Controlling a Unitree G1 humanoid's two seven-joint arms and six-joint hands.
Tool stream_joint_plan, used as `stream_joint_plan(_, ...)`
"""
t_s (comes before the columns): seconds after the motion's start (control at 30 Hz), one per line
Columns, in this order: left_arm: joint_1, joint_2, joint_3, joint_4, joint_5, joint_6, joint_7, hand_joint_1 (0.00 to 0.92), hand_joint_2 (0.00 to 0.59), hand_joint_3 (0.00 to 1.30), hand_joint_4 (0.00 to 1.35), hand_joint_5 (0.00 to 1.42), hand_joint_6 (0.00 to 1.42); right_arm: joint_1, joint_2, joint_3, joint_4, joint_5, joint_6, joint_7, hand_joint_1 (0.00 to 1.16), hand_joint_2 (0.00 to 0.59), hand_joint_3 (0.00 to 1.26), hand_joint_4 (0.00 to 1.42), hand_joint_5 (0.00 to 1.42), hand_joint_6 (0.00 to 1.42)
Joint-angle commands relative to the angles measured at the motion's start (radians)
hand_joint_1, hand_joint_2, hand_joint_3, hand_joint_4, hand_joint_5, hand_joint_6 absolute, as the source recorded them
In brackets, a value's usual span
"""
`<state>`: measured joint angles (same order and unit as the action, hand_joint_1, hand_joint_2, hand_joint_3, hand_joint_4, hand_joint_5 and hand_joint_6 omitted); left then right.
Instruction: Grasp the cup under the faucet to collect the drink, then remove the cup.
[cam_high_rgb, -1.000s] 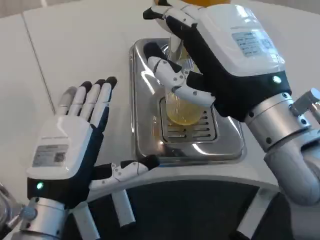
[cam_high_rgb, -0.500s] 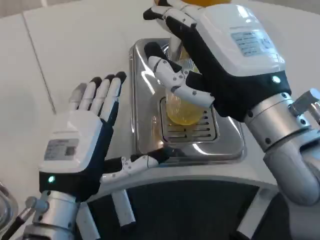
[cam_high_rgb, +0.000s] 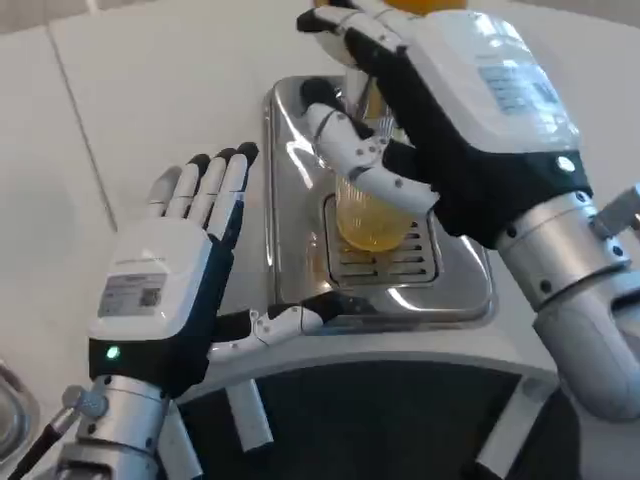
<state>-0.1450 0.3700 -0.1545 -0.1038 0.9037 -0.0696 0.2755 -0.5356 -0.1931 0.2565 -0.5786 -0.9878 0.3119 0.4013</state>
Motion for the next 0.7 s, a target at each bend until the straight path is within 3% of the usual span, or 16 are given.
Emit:
stream_joint_plan(0.03, -0.006, 0.003, -0.016, 0.015, -0.007, -0.009, 0.003, 0.0, 0.084, 0.0, 0.0, 0.01, 0.03, 0.084, 0.083, -0.043, -0.052, 0.035, 0.094, -0.007, 0.03, 0.554, 0.18, 0.04, 0.06, 0.08)
stream_joint_plan(0.23, -0.007, 0.003, -0.019, 0.022, -0.012, -0.008, 0.006, 0.0, 0.084, 0.0, 0.0, 0.01, 0.03, 0.18, 0.188, -0.063, -0.117, 0.052, 0.118, -0.127, 0.06, 0.566, 0.03, 0.0, 0.0, 0.0)
stream_joint_plan(0.43, -0.009, 0.004, -0.018, 0.028, -0.011, -0.004, 0.01, 0.0, 0.084, 0.0, 0.0, 0.02, 0.03, 0.293, 0.226, -0.062, -0.172, 0.114, 0.031, -0.265, 0.08, 0.564, 0.0, 0.0, 0.0, 0.0)
stream_joint_plan(0.53, -0.017, 0.005, -0.02, 0.038, -0.012, -0.002, 0.009, 0.0, 0.084, 0.0, 0.0, 0.02, 0.03, 0.349, 0.223, -0.084, -0.184, 0.173, -0.012, -0.304, 0.08, 0.563, 0.0, 0.0, 0.0, 0.0)
stream_joint_plan(0.7, -0.047, 0.006, -0.023, 0.073, -0.021, -0.009, 0.01, 0.0, 0.084, 0.0, 0.0, 0.02, 0.03, 0.553, 0.157, -0.15, -0.219, 0.302, -0.163, -0.346, 0.07, 0.558, 0.0, 0.0, 0.0, 0.0)
